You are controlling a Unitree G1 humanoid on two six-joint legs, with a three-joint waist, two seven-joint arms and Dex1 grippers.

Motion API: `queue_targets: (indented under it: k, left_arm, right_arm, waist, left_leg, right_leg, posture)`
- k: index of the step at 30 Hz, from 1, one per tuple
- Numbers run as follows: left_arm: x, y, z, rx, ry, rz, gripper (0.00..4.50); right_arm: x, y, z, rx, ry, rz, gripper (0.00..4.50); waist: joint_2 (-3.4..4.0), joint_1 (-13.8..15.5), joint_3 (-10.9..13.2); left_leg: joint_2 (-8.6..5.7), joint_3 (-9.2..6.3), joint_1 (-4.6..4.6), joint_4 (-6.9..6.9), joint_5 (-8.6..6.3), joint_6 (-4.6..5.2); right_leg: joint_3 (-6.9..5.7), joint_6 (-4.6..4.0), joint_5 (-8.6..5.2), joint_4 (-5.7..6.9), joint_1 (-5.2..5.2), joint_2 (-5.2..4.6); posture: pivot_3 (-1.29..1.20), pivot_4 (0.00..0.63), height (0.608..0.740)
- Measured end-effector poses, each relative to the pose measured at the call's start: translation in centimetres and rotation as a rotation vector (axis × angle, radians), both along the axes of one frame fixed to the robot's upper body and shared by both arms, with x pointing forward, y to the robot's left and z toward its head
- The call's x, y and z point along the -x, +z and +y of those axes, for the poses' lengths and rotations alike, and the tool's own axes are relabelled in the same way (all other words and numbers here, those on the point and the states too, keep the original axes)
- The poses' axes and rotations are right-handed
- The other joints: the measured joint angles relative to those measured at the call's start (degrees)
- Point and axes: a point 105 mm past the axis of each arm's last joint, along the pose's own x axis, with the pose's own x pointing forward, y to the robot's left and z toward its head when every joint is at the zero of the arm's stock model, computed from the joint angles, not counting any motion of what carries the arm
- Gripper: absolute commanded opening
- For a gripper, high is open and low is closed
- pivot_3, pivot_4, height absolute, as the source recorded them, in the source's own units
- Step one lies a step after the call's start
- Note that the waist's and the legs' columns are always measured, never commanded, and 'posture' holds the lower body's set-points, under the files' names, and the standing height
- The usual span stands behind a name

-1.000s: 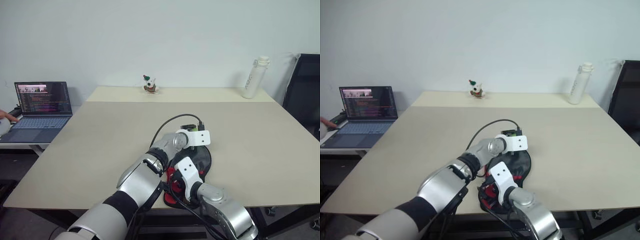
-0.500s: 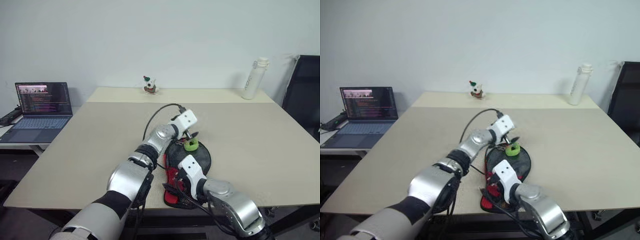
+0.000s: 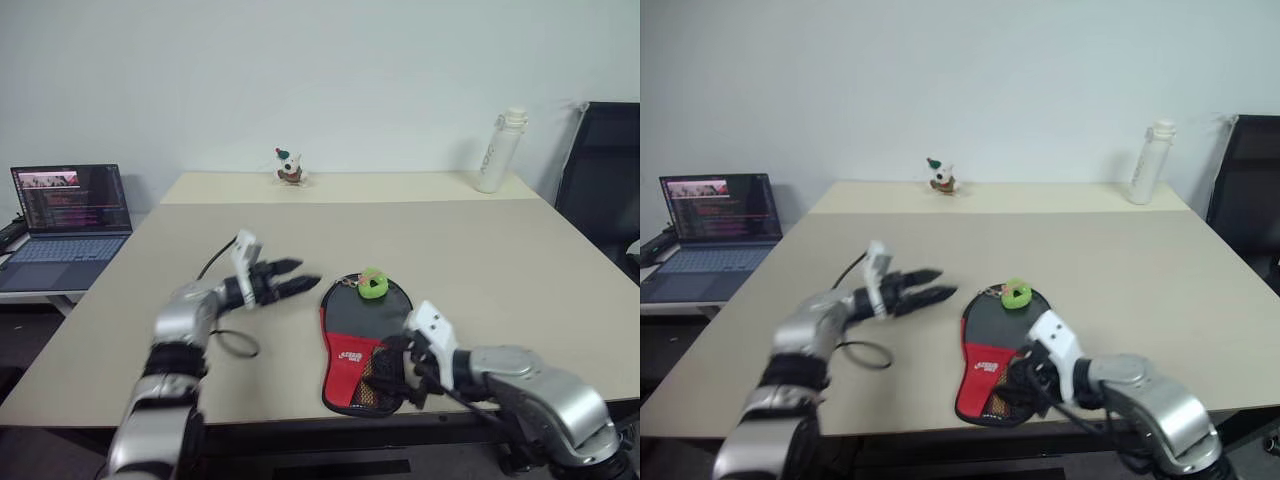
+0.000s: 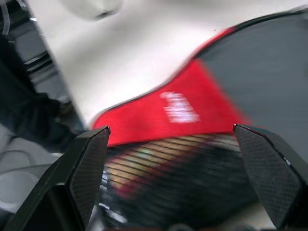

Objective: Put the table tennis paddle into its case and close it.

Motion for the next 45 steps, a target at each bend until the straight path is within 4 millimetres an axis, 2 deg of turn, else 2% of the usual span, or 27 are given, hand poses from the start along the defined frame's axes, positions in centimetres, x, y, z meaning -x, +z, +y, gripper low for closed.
queue_targets:
  k: [3, 6, 9, 12, 17, 20, 25, 29, 34, 39, 45]
  left_arm:
    - [2.8, -0.4, -0.9, -0.018, -0.094, 0.032, 4.48]
    - [3.9, -0.3, -2.1, -0.052, -0.135, 0.003, 4.48]
    - [4.0, -0.7, -3.4, -0.068, -0.146, -0.02, 4.48]
    - [3.6, -1.0, -4.7, -0.098, -0.16, -0.071, 4.48]
    - [1.8, -1.5, -7.3, -0.116, -0.158, -0.158, 4.48]
    - [1.3, -2.2, -9.0, -0.149, -0.202, -0.198, 4.48]
    - [1.0, -5.3, -8.6, -0.24, -0.21, -0.181, 4.48]
    - [1.0, -5.6, -8.7, -0.247, -0.214, -0.209, 4.48]
    - [1.0, -5.8, -8.8, -0.243, -0.215, -0.219, 4.48]
    - [1.1, -5.9, -8.9, -0.24, -0.218, -0.22, 4.48]
    - [1.4, -6.0, -8.9, -0.239, -0.217, -0.221, 4.48]
  right_arm:
    - [0.3, 0.6, -0.3, -0.013, 0.041, -0.003, 4.5]
    - [0.3, 0.8, -1.0, -0.003, 0.045, -0.004, 4.5]
    - [-0.2, 1.0, -2.1, 0.011, 0.015, -0.012, 4.5]
    - [-0.5, 1.4, -2.2, -0.006, 0.011, -0.012, 4.5]
    - [-2.8, 2.9, -2.7, -0.058, -0.091, -0.051, 4.5]
    - [-4.2, 3.4, -3.0, -0.085, -0.16, -0.05, 4.5]
    - [-6.5, 4.1, -3.1, -0.108, -0.244, -0.067, 4.5]
    - [-8.6, 4.2, -2.3, -0.099, -0.288, -0.103, 4.5]
    - [-12.1, 2.7, -1.3, -0.07, -0.379, -0.104, 4.5]
    - [-14.9, 1.2, -1.8, -0.022, -0.456, -0.101, 4.5]
    - [-17.0, 0.2, -2.7, 0.053, -0.482, -0.11, 4.5]
  waist:
    - [0.04, 1.5, 0.11]
    - [0.06, 2.31, 0.12]
    - [0.06, 2.56, 0.12]
    - [0.1, 2.56, 0.15]
    - [0.1, 2.59, 0.16]
    - [0.1, 2.52, 0.16]
    - [0.16, 2.24, 0.19]
    - [0.17, 2.25, 0.2]
    - [0.19, 2.07, 0.19]
    - [0.22, 2.02, 0.21]
    - [0.27, 1.55, 0.24]
  left_leg:
    - [-0.02, -0.12, -0.02, 0.07, 0.0, 0.0]
    - [-0.08, -0.07, -0.01, 0.15, 0.0, 0.0]
    - [-0.1, -0.02, -0.03, 0.15, 0.0, 0.0]
    - [-0.09, 0.02, -0.05, 0.09, 0.0, 0.0]
    - [-0.27, 0.04, -0.05, 0.1, 0.0, 0.0]
    - [-0.29, 0.09, -0.06, 0.08, 0.0, 0.0]
    - [-0.31, 0.11, -0.06, -0.01, -0.01, 0.01]
    - [-0.3, 0.08, -0.02, 0.01, 0.0, 0.01]
    - [-0.32, 0.11, 0.02, 0.05, 0.0, 0.01]
    - [-0.35, 0.13, 0.02, 0.02, 0.0, 0.01]
    - [-0.36, 0.13, 0.04, 0.02, 0.0, 0.02]
  right_leg:
    - [-0.09, -0.1, -0.06, -0.04, 0.07, -0.05]
    - [-0.02, -0.4, -0.23, -0.04, 0.09, -0.13]
    - [0.0, -0.4, -0.23, -0.05, 0.08, -0.15]
    - [-0.01, -0.39, -0.22, -0.05, 0.03, -0.13]
    - [-0.02, -0.24, -0.13, -0.04, 0.04, -0.09]
    - [0.02, -0.16, -0.08, -0.05, 0.03, -0.09]
    - [0.0, -0.17, -0.08, -0.02, -0.07, 0.01]
    - [-0.01, -0.18, -0.08, 0.01, -0.03, 0.01]
    - [0.03, -0.17, -0.05, 0.05, 0.01, 0.0]
    - [0.03, -0.18, -0.05, 0.04, 0.0, 0.01]
    - [0.03, -0.18, -0.05, 0.08, 0.01, 0.02]
  posture:
    - [0.0, 0.15, 0.74]
    - [0.0, 0.15, 0.74]
    - [0.0, 0.15, 0.74]
    - [0.0, 0.15, 0.74]
    - [0.0, 0.15, 0.74]
    - [0.0, 0.15, 0.74]
    - [0.0, 0.15, 0.74]
    - [0.0, 0.15, 0.74]
    - [0.0, 0.15, 0.74]
    - [0.0, 0.15, 0.74]
    - [0.0, 0.15, 0.74]
